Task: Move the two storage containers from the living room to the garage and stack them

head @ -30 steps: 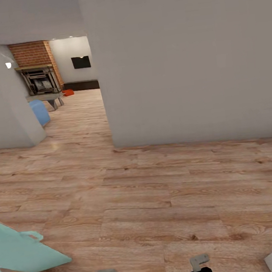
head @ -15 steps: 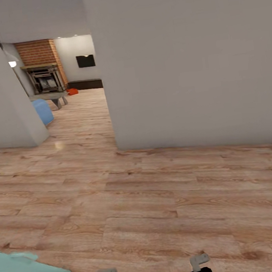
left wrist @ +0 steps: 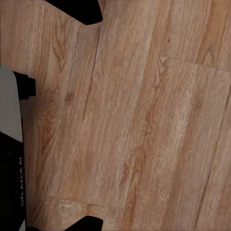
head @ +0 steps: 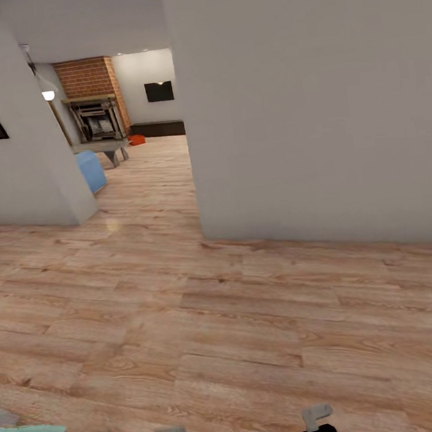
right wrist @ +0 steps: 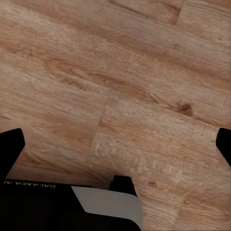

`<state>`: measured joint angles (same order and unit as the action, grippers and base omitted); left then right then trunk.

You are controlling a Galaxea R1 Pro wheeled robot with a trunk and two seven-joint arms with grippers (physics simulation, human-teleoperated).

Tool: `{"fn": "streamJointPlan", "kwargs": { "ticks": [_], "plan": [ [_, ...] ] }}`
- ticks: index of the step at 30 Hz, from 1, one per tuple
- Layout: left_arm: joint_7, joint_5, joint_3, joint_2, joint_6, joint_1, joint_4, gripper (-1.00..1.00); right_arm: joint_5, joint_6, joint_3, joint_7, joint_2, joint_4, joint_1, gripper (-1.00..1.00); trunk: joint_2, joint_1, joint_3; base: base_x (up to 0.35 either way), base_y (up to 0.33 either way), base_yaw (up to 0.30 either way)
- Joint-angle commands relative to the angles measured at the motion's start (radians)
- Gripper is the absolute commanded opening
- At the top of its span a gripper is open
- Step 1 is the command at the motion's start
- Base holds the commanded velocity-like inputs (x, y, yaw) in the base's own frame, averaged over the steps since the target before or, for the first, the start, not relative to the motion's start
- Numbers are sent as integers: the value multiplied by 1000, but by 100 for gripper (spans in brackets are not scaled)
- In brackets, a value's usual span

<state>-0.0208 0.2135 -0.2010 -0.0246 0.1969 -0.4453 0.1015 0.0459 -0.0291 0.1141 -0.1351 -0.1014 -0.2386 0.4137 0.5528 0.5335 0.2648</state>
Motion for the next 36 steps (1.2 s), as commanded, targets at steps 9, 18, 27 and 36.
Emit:
{"fn": "streamJointPlan", "kwargs": {
  "ticks": [9,18,27,36],
  "plan": [
    [-2,10,-7,0,4,-1,-2,100,5,-3,6,-6,0,-1,0,100,1,1,2,303,-41,43],
    [-2,10,-7,0,4,-1,-2,100,5,-3,6,-6,1,-1,0,100,1,1,6,309,-70,129],
    [-2,10,-8,0,4,-1,-2,100,5,-3,6,-6,0,0,0,100,1,1,8,332,-5,119],
    [-2,10,-8,0,4,-1,-2,100,5,-3,6,-7,0,-1,0,100,1,1,14,338,0,246]
  ]
}}
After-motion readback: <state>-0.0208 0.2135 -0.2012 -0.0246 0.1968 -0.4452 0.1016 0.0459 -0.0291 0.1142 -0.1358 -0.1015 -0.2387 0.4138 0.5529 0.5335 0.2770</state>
